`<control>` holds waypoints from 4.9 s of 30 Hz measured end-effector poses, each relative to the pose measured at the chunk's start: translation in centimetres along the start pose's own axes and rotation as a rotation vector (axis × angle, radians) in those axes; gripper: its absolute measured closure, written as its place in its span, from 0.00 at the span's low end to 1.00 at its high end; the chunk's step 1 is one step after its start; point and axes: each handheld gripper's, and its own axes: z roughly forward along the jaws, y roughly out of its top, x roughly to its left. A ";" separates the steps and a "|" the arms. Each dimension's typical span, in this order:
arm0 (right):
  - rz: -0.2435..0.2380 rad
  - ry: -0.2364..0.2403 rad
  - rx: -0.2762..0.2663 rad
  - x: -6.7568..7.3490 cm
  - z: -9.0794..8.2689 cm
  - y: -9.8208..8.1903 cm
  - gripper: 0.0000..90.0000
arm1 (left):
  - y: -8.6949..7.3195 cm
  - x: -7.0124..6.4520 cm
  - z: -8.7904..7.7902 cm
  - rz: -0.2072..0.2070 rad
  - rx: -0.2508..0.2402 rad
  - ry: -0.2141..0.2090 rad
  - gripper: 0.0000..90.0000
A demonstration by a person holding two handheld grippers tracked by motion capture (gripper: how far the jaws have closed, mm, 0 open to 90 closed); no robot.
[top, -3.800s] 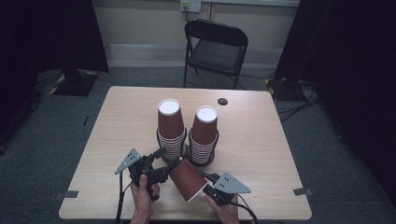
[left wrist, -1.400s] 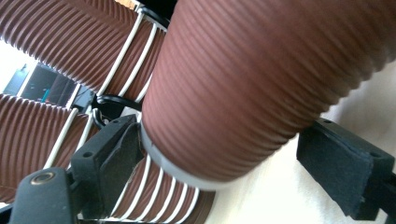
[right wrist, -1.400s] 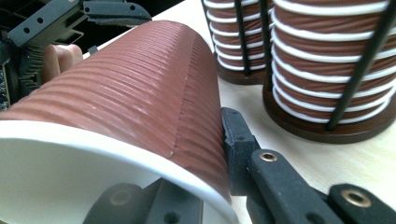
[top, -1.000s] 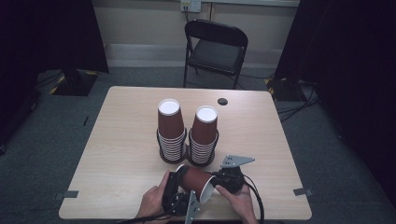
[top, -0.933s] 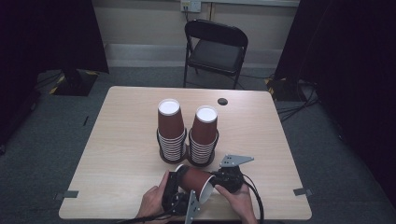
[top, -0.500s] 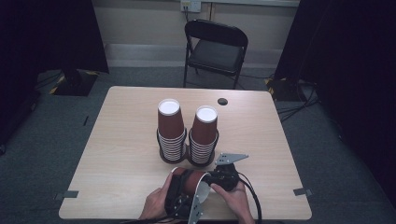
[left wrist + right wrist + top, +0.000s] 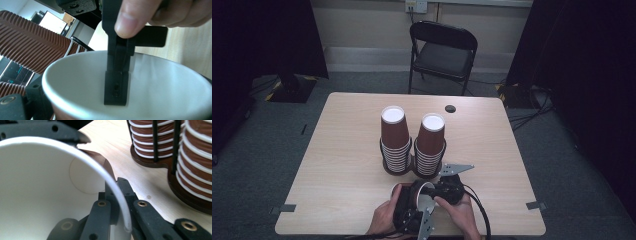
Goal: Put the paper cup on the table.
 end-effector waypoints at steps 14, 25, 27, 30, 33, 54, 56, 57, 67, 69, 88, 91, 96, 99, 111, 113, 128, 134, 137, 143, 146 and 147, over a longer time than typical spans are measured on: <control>0.023 -0.021 -0.095 0.0 -0.7 -0.3 0.87 | -0.5 0.5 0.1 -0.096 -0.030 0.017 0.09; 0.028 -0.057 -0.174 0.2 -1.7 -0.6 0.67 | -1.2 1.2 0.0 -0.188 -0.023 0.015 0.08; 0.018 -0.067 -0.211 0.4 -1.9 -0.8 0.61 | -1.4 1.3 0.0 -0.217 -0.023 0.022 0.08; 0.013 -0.078 -0.250 0.4 -2.2 -0.9 0.56 | -1.8 1.6 0.0 -0.253 -0.022 0.033 0.08; 0.007 -0.102 -0.289 0.4 -2.5 -1.0 0.48 | -2.0 1.8 0.0 -0.285 -0.025 0.030 0.08; -0.024 -0.285 -0.462 -0.5 -5.1 -3.5 0.20 | -5.7 4.4 -0.7 -0.603 -0.060 0.048 0.08; -0.021 -0.311 -0.456 -0.7 -5.3 -3.9 0.22 | -6.2 4.7 -0.9 -0.644 -0.065 0.055 0.08; -0.021 -0.311 -0.456 -0.7 -5.3 -3.9 0.22 | -6.2 4.7 -0.9 -0.644 -0.065 0.055 0.08; -0.020 -0.449 -0.481 -2.1 -6.1 -6.0 0.17 | -8.5 7.0 -2.2 -0.752 -0.068 0.071 0.08; -0.012 -0.459 -0.479 -2.3 -6.3 -6.2 0.18 | -8.9 7.5 -2.6 -0.773 -0.077 0.077 0.08; 0.012 -0.668 -0.448 -3.0 -6.9 -7.7 0.18 | -13.4 12.5 -2.4 -0.910 -0.040 0.151 0.08; 0.004 -0.683 -0.449 -2.9 -6.9 -7.8 0.18 | -13.9 13.5 -2.2 -0.938 -0.035 0.176 0.08; -0.019 -0.684 -0.463 -2.7 -6.9 -7.9 0.18 | -14.9 14.8 -1.7 -0.962 -0.024 0.215 0.07; -0.023 -0.690 -0.460 -2.7 -6.8 -7.9 0.18 | -15.5 15.1 -1.4 -1.006 -0.045 0.212 0.07; -0.025 -0.692 -0.462 -2.6 -6.8 -7.9 0.18 | -18.2 16.4 1.0 -1.067 0.037 0.244 0.07; -0.024 -0.692 -0.460 -2.6 -6.8 -7.9 0.18 | -18.5 16.5 1.3 -1.077 0.035 0.247 0.07; -0.011 -0.658 -0.459 -2.8 -7.0 -7.9 0.19 | -20.2 16.7 3.8 -1.054 0.069 0.267 0.06; -0.003 -0.650 -0.465 -2.8 -7.1 -8.0 0.19 | -21.0 15.8 4.4 -1.061 0.125 0.258 0.06; -0.006 -0.651 -0.460 -2.8 -7.1 -8.0 0.19 | -21.0 15.7 4.5 -1.068 0.128 0.253 0.06; -0.003 -0.649 -0.458 -2.8 -7.1 -7.9 0.19 | -21.2 15.5 4.6 -1.052 0.212 0.219 0.10; -0.001 -0.646 -0.454 -2.9 -7.1 -7.9 0.19 | -21.3 15.3 4.8 -1.055 0.240 0.214 0.11; 0.002 -0.643 -0.456 -2.9 -7.1 -7.9 0.19 | -21.4 15.3 4.8 -1.054 0.251 0.208 0.11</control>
